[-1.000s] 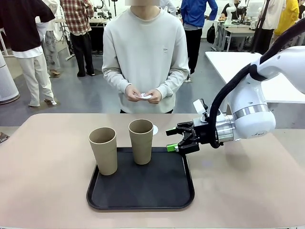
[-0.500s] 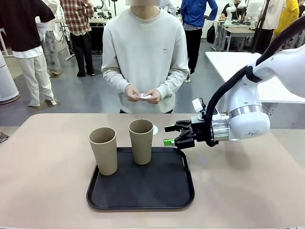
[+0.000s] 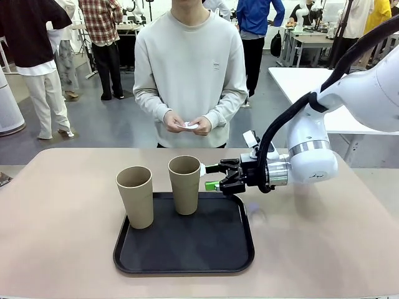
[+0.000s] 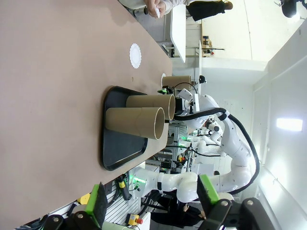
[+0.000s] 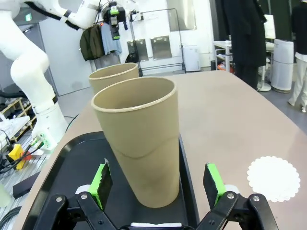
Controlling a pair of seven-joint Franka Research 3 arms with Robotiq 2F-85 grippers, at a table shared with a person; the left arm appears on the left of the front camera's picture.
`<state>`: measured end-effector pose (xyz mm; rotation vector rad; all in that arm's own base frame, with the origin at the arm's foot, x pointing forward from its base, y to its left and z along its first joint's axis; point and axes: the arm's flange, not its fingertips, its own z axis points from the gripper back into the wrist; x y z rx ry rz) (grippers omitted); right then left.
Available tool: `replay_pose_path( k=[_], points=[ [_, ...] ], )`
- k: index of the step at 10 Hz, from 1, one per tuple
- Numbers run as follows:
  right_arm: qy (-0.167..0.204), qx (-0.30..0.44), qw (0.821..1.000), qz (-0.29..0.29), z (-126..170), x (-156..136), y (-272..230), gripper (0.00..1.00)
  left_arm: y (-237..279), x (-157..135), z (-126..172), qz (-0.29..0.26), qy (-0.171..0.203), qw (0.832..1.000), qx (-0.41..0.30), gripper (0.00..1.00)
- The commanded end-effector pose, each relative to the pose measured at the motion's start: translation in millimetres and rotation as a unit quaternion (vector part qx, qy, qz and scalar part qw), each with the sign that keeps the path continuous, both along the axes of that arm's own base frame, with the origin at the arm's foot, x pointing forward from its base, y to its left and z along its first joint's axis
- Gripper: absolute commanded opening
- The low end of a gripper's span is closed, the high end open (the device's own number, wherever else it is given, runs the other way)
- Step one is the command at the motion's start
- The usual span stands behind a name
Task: Place coasters on the table and set cups on them.
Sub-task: Take one Reusable plastic cup from the Flat Tray and place it on a coaster set by the human.
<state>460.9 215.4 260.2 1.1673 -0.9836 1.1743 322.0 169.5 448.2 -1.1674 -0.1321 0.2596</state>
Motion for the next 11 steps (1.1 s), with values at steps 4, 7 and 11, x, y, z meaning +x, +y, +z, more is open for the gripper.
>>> replay_pose_path(
  k=[4,7,11],
  points=[
    [-0.038,-0.020,0.998,0.038,-1,-13,17,1.00,1,0,2,0.001,-0.007,1.000,-0.010,1.00],
    [-0.049,-0.016,0.998,0.045,-5,-11,23,1.00,1,0,2,0.001,-0.007,1.000,-0.010,1.00],
    [-0.054,-0.012,0.997,0.046,-8,-7,26,1.00,1,0,2,0.001,-0.007,1.000,-0.010,1.00]
  ],
)
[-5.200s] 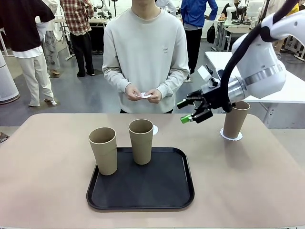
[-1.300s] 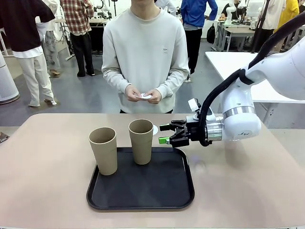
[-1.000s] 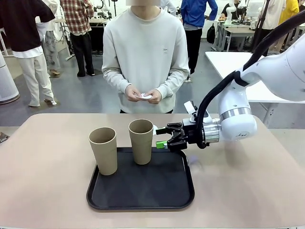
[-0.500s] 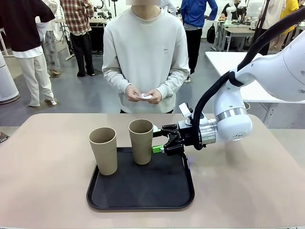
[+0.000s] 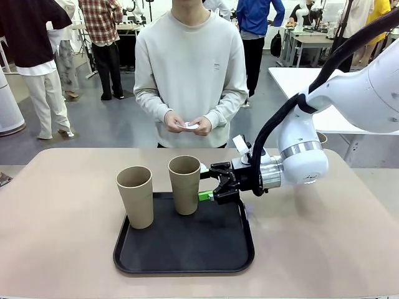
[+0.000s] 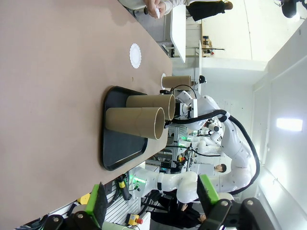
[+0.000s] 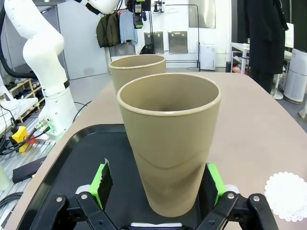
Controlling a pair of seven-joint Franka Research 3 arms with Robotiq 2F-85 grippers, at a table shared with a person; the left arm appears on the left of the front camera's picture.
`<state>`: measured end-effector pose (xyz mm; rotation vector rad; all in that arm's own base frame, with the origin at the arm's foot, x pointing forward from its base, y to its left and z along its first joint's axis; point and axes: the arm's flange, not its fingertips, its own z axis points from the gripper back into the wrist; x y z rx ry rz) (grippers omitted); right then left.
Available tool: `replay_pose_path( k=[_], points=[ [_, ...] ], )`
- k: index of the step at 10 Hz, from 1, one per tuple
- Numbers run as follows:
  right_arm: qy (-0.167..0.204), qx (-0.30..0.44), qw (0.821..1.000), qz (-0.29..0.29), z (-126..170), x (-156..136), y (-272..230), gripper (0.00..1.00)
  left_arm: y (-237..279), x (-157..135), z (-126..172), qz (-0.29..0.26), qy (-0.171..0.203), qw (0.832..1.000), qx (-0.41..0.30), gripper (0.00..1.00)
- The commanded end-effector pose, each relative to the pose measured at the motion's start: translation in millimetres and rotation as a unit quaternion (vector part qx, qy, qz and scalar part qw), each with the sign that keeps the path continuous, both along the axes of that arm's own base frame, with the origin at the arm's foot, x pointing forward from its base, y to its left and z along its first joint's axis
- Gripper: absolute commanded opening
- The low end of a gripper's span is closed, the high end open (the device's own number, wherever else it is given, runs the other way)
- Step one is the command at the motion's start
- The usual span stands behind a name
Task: Place coasters on the table and set cups on them.
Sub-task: Take one Reusable plastic cup from the Flat Tray and place it on a coaster set by the human.
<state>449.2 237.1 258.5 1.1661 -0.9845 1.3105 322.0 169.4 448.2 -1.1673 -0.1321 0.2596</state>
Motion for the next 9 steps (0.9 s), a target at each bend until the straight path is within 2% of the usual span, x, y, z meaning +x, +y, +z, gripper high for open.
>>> replay_pose_path(
  k=[1,3,9],
  points=[
    [-0.015,-0.001,1.000,-0.007,-6,9,4,1.00,1,0,2,0.001,-0.007,1.000,-0.010,1.00],
    [-0.011,0.000,1.000,-0.008,-10,19,7,1.00,1,0,2,0.001,-0.007,1.000,-0.010,1.00],
    [0.001,-0.011,1.000,0.021,-15,22,20,1.00,1,0,2,0.001,-0.007,1.000,-0.010,1.00]
  ],
)
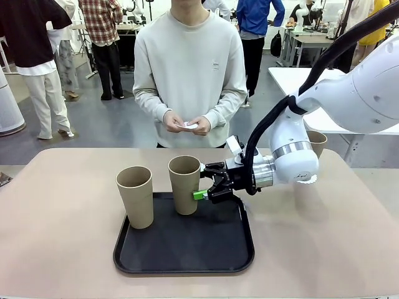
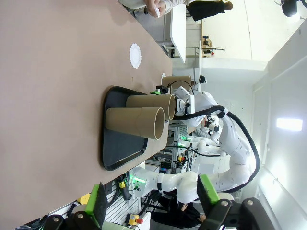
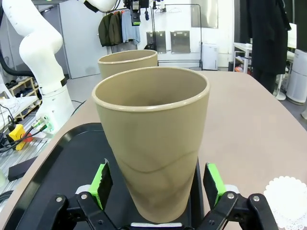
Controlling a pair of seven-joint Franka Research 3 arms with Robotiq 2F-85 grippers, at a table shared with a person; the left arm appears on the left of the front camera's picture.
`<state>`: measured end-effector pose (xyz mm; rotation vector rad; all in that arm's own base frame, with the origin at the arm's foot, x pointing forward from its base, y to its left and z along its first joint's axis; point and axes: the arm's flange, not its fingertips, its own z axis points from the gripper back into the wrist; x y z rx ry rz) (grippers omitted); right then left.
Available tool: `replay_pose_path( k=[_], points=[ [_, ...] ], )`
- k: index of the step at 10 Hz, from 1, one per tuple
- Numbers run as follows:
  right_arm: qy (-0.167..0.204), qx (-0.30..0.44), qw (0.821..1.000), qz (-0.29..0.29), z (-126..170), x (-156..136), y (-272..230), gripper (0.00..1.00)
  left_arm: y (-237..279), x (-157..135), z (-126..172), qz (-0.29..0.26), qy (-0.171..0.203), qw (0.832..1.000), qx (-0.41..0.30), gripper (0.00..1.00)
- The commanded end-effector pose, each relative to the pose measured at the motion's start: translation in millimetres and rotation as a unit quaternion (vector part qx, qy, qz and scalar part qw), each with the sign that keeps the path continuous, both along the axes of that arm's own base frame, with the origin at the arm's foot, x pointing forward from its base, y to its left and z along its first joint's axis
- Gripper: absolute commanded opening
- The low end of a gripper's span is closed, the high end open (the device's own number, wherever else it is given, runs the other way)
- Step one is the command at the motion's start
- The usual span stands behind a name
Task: Place coasters on the table and set cups on them.
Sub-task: Take one Reusable plastic cup from the Flat Tray and place it on a coaster set by the human.
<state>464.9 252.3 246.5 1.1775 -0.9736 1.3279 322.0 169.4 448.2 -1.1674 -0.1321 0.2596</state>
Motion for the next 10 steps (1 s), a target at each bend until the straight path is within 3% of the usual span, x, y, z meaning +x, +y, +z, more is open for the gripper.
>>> replay_pose_path(
  k=[1,6,10],
  points=[
    [0.003,-0.011,1.000,0.016,-3,6,5,1.00,1,0,2,0.001,-0.007,1.000,-0.010,1.00],
    [-0.023,-0.015,0.999,0.039,-7,13,14,1.00,1,0,2,0.001,-0.007,1.000,-0.010,1.00],
    [-0.019,-0.023,0.998,0.052,-12,16,21,1.00,1,0,2,0.001,-0.007,1.000,-0.010,1.00]
  ],
)
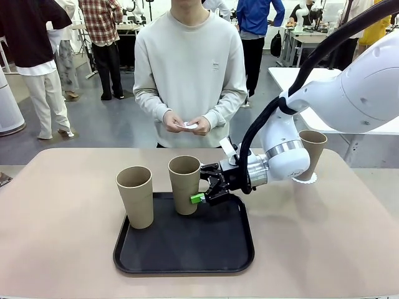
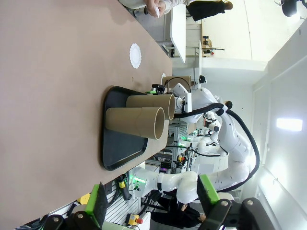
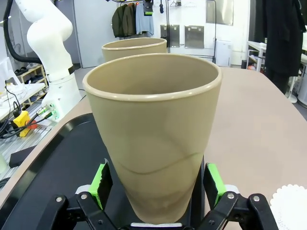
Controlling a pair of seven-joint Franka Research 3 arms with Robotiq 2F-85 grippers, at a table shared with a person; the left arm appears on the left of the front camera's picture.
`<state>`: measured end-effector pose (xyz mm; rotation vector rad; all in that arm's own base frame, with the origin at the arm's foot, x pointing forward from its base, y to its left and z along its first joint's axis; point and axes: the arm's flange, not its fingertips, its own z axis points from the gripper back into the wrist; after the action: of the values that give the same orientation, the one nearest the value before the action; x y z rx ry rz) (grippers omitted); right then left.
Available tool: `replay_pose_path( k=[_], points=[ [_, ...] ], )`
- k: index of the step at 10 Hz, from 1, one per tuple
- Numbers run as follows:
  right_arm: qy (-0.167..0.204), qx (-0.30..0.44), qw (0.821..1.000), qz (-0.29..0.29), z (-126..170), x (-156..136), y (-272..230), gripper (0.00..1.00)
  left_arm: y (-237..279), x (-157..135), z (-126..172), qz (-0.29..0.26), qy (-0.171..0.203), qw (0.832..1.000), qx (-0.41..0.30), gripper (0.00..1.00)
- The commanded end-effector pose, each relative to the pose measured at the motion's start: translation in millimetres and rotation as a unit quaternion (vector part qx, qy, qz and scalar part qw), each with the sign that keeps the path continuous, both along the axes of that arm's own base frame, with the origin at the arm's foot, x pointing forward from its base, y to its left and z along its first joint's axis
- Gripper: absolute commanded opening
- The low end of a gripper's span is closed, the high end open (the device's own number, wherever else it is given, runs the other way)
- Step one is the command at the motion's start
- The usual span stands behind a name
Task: Place coasters on the table and set cups on them.
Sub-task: Take one Reusable plastic cup from the Flat Tray and place it on a coaster set by the human.
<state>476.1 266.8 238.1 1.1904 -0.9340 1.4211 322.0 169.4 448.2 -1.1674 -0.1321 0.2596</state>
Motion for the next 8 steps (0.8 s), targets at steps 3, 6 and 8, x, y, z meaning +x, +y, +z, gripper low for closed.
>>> replay_pose_path(
  k=[3,6,8],
  points=[
    [-0.003,-0.012,1.000,0.013,-3,6,9,1.00,1,0,2,0.001,-0.007,1.000,-0.010,1.00],
    [-0.003,-0.013,1.000,0.016,-4,10,17,1.00,1,0,2,0.001,-0.007,1.000,-0.010,1.00],
    [-0.001,-0.013,1.000,0.019,-5,13,21,1.00,1,0,2,0.001,-0.007,1.000,-0.010,1.00]
  ],
)
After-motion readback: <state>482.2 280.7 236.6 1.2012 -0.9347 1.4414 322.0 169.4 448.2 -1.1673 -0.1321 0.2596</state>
